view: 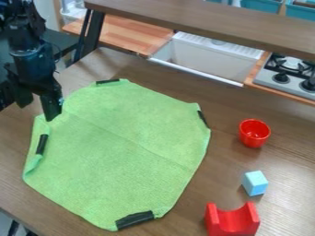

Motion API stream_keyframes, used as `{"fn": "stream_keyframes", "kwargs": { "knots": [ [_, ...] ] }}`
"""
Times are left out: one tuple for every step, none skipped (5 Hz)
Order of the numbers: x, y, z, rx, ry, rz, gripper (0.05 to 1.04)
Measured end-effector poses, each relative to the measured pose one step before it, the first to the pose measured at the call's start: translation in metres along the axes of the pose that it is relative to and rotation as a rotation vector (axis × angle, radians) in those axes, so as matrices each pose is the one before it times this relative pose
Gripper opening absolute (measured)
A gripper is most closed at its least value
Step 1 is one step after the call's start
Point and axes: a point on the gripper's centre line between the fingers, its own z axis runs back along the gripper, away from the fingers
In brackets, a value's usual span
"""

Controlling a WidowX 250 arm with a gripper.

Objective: Fold the cloth from bottom left to top right

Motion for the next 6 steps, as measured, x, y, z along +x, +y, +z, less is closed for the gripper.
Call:
{"fn": "stream_keyframes", "kwargs": {
  "knots": [
    [-0.00325, -0.00392, -0.00835, -0.0191, 0.0231, 0.0033, 1.001],
    [-0.00742, 0.00017, -0.00939, -0.0363, -0.0625, 0.1197, 1.001],
    [-0.00592, 0.00632, 0.00032, 0.0029, -0.0607, 0.0833, 1.000],
    [-0.00620, 0.00281, -0.00684, -0.0054, -0.0366, 0.0702, 1.000],
    [0.00117, 0.00282, -0.00201, 0.0093, -0.0339, 0.0286, 1.000],
    [0.00116, -0.00003, -0.00667, -0.0077, -0.0284, 0.0341, 1.000]
  ]
}}
